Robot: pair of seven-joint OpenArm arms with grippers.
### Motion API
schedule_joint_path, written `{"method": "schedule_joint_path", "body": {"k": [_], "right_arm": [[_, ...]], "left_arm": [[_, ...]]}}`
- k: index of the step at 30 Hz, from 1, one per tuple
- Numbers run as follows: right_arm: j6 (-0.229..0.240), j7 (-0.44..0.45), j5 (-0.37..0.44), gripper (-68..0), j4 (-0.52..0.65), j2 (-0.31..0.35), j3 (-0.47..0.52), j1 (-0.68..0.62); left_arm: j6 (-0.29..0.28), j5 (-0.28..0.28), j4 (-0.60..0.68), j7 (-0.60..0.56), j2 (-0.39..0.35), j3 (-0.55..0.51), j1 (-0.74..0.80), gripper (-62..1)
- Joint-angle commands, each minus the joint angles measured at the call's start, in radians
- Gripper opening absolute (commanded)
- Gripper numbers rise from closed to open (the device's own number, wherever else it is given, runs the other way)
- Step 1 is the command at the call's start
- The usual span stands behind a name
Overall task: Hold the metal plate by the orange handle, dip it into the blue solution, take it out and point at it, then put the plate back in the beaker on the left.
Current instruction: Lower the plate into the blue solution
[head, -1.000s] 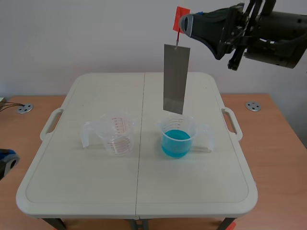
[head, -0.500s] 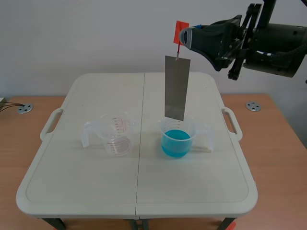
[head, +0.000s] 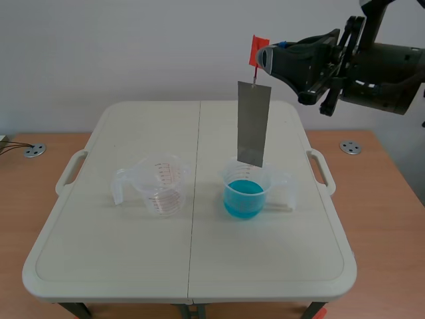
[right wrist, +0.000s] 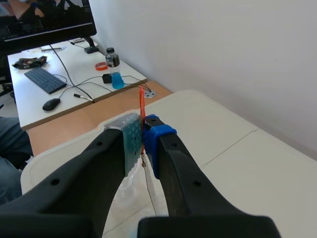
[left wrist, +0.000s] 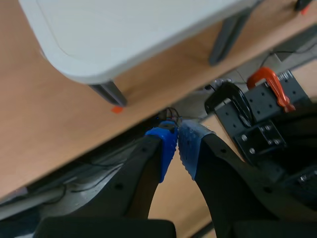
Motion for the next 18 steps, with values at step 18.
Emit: {"method": "schedule_joint_path", "body": {"k": [18], "right_arm": [[0.012, 0.093, -0.138, -66.2, -0.119, -0.068, 0.005, 0.017]], "left_arm": [[-0.003, 0.069, -0.04, -0.01, 0.002, 0.148, -0.003, -54.1]]}}
